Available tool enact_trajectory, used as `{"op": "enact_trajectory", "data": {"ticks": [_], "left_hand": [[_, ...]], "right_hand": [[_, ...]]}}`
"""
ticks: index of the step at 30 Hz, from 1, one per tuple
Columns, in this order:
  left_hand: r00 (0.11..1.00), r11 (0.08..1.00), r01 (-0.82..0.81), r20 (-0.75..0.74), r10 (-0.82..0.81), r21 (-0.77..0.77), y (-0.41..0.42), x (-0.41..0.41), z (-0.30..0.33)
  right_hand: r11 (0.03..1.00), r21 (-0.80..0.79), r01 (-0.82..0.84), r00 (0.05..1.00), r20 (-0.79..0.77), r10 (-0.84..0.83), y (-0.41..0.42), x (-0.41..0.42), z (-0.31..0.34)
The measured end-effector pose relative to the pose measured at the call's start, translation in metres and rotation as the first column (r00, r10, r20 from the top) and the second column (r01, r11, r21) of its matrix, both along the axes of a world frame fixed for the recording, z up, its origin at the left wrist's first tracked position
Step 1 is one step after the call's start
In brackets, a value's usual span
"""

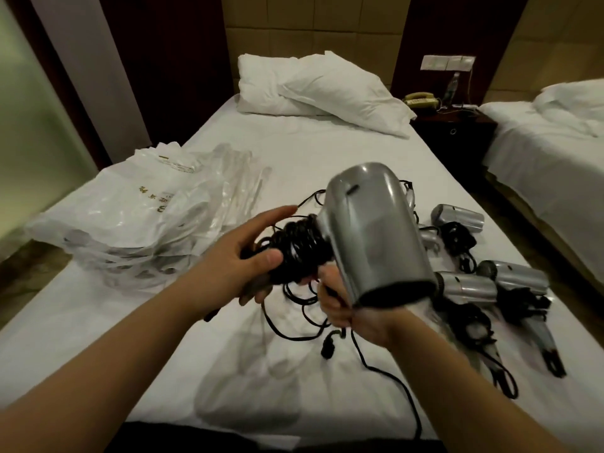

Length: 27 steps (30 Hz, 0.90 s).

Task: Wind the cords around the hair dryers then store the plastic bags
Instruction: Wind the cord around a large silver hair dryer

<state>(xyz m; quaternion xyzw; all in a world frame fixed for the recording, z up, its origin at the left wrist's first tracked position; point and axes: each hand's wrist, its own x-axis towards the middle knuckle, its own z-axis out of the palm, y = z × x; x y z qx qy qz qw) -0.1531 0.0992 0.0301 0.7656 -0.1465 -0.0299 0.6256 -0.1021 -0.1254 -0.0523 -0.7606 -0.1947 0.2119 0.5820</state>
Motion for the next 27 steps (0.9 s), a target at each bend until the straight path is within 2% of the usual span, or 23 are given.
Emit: {"op": "enact_trajectory", "data": {"ticks": [1, 2, 4, 7, 10, 12, 14, 16, 19, 21, 23, 24, 25, 27], "left_hand": [[0.999, 0.998, -0.052, 0.001, 0.052, -0.026, -0.001, 0.002, -0.002], [0.994, 0.993, -0.111, 0.003, 0.111, -0.039, -0.004, 0.003, -0.003], [0.972, 0.972, -0.234, 0.009, 0.234, -0.008, -0.008, 0.005, -0.007], [0.917, 0.907, -0.399, 0.054, 0.395, 0.139, -0.011, 0.01, -0.018], [0.881, 0.81, -0.472, 0.155, 0.447, 0.349, -0.005, 0.014, -0.026], [0.868, 0.665, -0.492, 0.265, 0.419, 0.562, 0.002, 0.017, -0.032], [0.869, 0.514, -0.489, 0.343, 0.356, 0.705, 0.009, 0.018, -0.039], [0.9, 0.489, -0.435, 0.351, 0.258, 0.756, 0.012, 0.015, -0.043], [0.956, 0.453, -0.29, 0.277, 0.095, 0.843, 0.01, 0.011, -0.037], [0.981, 0.422, -0.178, 0.193, 0.005, 0.889, 0.006, 0.01, -0.03], [0.991, 0.432, -0.069, 0.111, -0.073, 0.899, 0.007, 0.006, -0.023], [0.993, 0.476, -0.004, 0.059, -0.102, 0.88, 0.008, 0.004, -0.021], [0.992, 0.555, 0.074, -0.005, -0.124, 0.828, 0.011, 0.001, -0.021], [0.972, 0.767, 0.233, -0.137, -0.188, 0.598, 0.014, -0.005, -0.022]], "right_hand": [[0.994, 0.055, -0.097, 0.99, -0.095, 0.102, 0.017, -0.017, 0.013], [0.992, 0.099, -0.076, 0.984, -0.152, 0.091, 0.02, -0.025, 0.02], [0.997, 0.075, -0.031, 0.991, -0.125, 0.04, 0.021, -0.028, 0.024], [0.985, -0.175, -0.01, 1.0, -0.03, 0.004, 0.023, -0.033, 0.03], [0.919, -0.388, -0.07, 0.984, 0.127, 0.128, 0.026, -0.039, 0.042], [0.869, -0.494, -0.039, 0.953, 0.242, 0.181, 0.024, -0.04, 0.053], [0.811, -0.582, 0.055, 0.903, 0.375, 0.208, 0.021, -0.037, 0.067], [0.77, -0.618, 0.157, 0.843, 0.49, 0.221, 0.019, -0.032, 0.081], [0.725, -0.627, 0.286, 0.758, 0.611, 0.229, 0.022, -0.024, 0.101], [0.661, -0.676, 0.326, 0.677, 0.655, 0.336, 0.026, -0.013, 0.108], [0.573, -0.76, 0.305, 0.672, 0.598, 0.436, 0.03, -0.002, 0.113], [0.546, -0.797, 0.258, 0.69, 0.547, 0.474, 0.031, 0.004, 0.114], [0.551, -0.817, 0.167, 0.726, 0.48, 0.492, 0.031, 0.009, 0.115], [0.649, -0.755, -0.093, 0.833, 0.298, 0.466, 0.027, 0.017, 0.116]]}}
